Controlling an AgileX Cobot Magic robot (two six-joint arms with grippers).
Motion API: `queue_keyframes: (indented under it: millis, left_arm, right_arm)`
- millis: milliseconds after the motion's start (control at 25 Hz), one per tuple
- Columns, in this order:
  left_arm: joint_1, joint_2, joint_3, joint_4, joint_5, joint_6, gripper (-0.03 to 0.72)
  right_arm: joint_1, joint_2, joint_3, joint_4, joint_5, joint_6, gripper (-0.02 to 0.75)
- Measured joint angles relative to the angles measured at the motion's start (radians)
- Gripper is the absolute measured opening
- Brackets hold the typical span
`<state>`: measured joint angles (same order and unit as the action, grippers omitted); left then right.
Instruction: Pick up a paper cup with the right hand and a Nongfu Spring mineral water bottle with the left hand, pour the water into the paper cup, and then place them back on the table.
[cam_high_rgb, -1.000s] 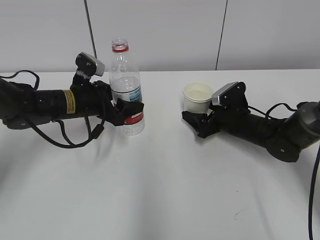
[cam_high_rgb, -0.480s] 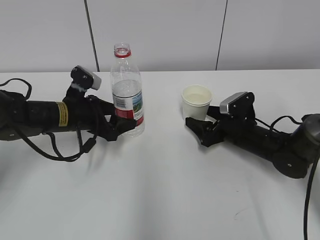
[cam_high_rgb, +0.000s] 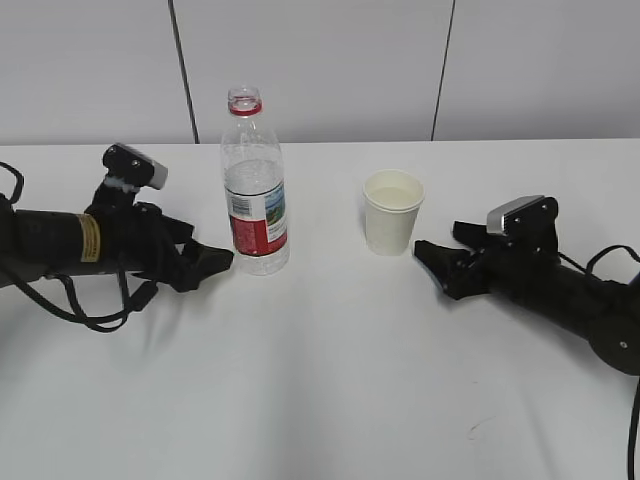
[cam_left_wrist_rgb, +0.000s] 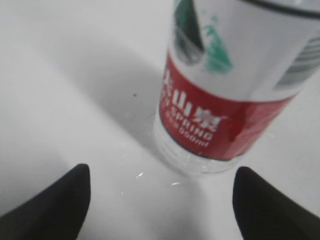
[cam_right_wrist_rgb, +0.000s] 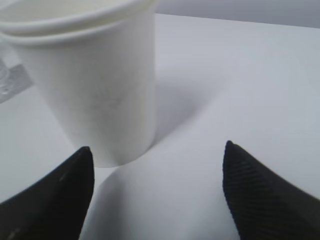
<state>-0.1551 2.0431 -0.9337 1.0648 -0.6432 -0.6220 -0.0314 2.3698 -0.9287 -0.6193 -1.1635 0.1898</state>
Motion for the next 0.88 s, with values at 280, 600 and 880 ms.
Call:
queue_keyframes:
  millis: [280, 600, 880]
  left_arm:
    - [0.088, -0.006, 0.004, -0.059, 0.008, 0.010, 0.525]
    - [0.141, -0.009, -0.014, -0.302, 0.061, 0.191, 0.525]
    - [0.141, -0.009, -0.139, -0.382, 0.337, 0.216, 0.525]
  right_arm:
    - [-0.090, -0.002, 0.002, 0.011, 0.000, -0.002, 0.596]
    - [-0.105, -0.021, 0.004, 0.156, 0.014, -0.053, 0.596]
    - [-0.107, -0.189, 0.006, 0.300, 0.186, -0.075, 0.595]
